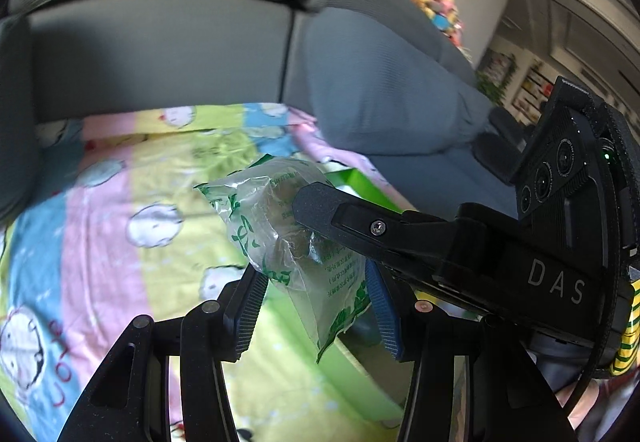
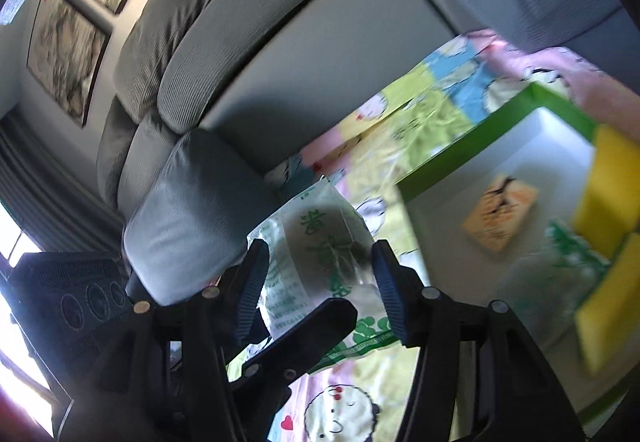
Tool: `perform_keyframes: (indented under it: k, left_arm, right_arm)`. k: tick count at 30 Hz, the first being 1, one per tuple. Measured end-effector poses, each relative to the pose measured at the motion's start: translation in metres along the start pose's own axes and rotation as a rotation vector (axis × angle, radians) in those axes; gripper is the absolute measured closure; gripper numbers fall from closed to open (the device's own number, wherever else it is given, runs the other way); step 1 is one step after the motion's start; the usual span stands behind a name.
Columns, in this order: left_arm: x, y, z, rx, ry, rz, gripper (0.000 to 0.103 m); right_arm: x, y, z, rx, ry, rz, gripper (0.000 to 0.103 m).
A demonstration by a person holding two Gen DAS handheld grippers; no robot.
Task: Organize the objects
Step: 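Carry the plastic bag with the right gripper over the white box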
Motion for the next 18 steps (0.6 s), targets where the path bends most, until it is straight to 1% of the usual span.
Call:
perform_keyframes:
  k: [8, 18]
  left_arm:
    - [0.005, 0.031, 0.026, -0.052, -0.036, 0.076, 0.051]
    - [0.001, 0.06, 0.057, -0.091, -0.096, 0.11, 0.051]
  right_arm:
    - [0.006, 0.033, -0.032, -0.035, 0.086, 0.095, 0.05]
    - [0.008, 0.071, -0.048, -0.086, 0.125, 0.201, 0.05]
Point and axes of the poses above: each gripper's, at about its wrist camera, not at the fingertips, and z roughly the way its jaws point, y to its right, x to its top, the point moved 1 cm from there along z, roughly the way its jaws point, and after that the axes turned 3 degrees about -x, right-handed, at the moved point
